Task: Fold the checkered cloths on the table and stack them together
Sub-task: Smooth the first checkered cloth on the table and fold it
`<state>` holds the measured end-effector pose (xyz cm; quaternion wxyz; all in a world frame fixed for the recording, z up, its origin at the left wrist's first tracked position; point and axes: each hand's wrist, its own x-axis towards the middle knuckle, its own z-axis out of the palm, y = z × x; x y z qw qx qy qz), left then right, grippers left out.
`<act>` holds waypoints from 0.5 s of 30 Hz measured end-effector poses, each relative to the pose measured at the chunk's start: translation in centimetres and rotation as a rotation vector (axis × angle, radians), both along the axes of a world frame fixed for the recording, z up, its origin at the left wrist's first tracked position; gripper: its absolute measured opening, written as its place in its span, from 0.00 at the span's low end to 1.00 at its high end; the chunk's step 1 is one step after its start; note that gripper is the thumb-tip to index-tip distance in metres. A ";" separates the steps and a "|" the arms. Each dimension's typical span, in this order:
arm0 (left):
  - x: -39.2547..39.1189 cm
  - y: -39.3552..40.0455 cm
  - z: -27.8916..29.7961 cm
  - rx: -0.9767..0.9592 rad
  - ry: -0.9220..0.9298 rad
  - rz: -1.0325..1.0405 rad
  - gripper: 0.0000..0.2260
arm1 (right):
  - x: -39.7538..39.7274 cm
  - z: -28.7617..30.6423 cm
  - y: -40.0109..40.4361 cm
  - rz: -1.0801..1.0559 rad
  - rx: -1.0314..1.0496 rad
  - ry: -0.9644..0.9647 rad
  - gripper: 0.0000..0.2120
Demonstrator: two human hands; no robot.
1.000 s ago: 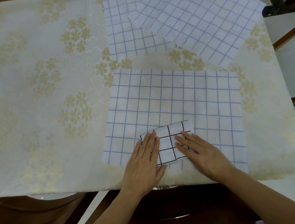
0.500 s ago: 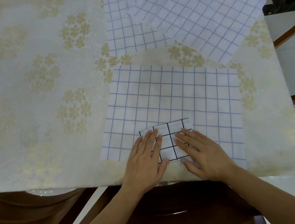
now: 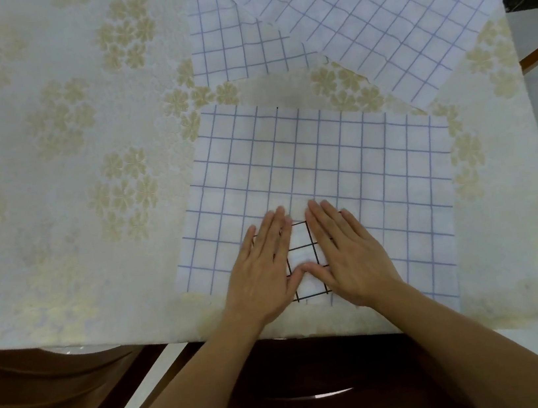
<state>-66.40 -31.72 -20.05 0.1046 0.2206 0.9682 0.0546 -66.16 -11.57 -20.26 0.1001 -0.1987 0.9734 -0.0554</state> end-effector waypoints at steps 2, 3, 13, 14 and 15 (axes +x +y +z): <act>-0.5 -1.1 0.1 -0.031 -0.006 0.001 0.33 | 0.3 0.0 0.5 -0.008 0.018 -0.003 0.39; -0.7 -1.5 0.2 -0.044 -0.005 0.007 0.33 | 0.3 0.0 0.6 -0.013 0.019 0.001 0.39; 1.2 -0.9 0.1 -0.038 -0.019 0.036 0.34 | 0.6 -0.1 0.7 -0.036 0.003 -0.002 0.38; 1.1 -1.2 0.2 -0.049 -0.020 0.044 0.35 | 0.7 0.0 1.2 -0.055 0.010 -0.002 0.39; 1.1 -1.5 0.3 -0.054 -0.017 0.052 0.35 | 0.8 0.1 1.5 -0.071 0.017 -0.004 0.39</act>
